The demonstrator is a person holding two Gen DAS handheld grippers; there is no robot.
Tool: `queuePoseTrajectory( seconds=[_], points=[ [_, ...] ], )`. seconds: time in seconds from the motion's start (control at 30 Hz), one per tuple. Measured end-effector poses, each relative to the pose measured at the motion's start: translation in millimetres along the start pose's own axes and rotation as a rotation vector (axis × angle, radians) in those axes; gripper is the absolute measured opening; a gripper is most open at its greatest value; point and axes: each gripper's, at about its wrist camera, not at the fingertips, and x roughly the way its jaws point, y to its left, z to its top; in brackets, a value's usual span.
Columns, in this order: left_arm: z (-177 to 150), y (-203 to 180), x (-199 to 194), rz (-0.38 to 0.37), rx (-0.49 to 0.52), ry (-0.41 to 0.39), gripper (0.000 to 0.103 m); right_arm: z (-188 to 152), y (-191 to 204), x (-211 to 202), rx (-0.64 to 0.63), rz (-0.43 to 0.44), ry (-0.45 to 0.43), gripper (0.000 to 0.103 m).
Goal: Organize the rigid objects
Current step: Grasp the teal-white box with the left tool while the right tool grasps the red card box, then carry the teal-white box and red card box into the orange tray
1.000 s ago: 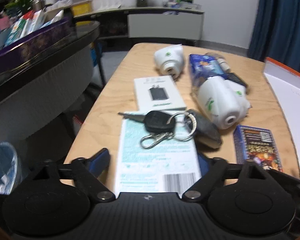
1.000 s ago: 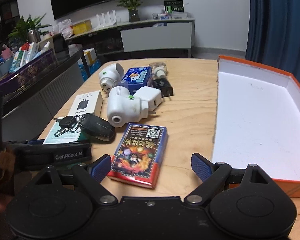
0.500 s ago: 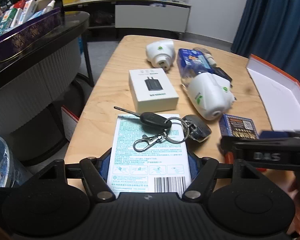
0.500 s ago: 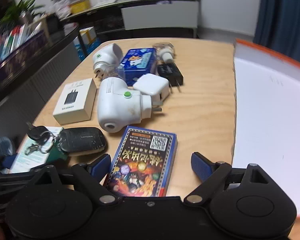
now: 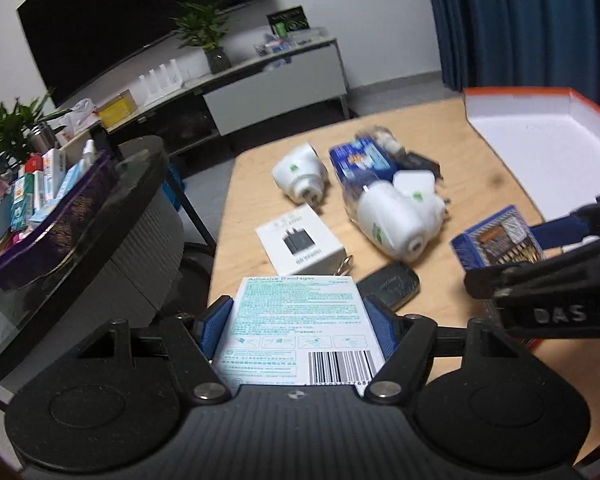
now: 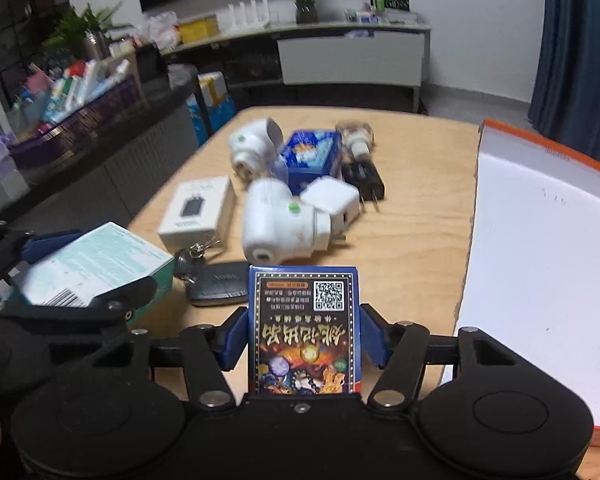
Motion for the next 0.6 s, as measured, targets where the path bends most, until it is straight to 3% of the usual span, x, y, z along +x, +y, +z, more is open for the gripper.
queuePoseTrajectory(
  seconds=[0.27, 0.4, 0.6],
  points=[
    [10.7, 6.0, -20.7, -0.073, -0.164, -0.050, 0.071, 5.3, -10.2, -45.2, 0.032, 0.079, -0.096, 0.070],
    [26.5, -8.2, -32.4, -0.106, -0.184, -0.110, 0.071, 9.3, -24.3, -69.0, 0.029, 0.031, -0.173, 0.070],
    [56.8, -34.7, -36.0, -0.219, -0.224, -0.164, 0.071, 16.7, -76.4, -91.7, 0.100, -0.080, -0.232, 0.070]
  ],
)
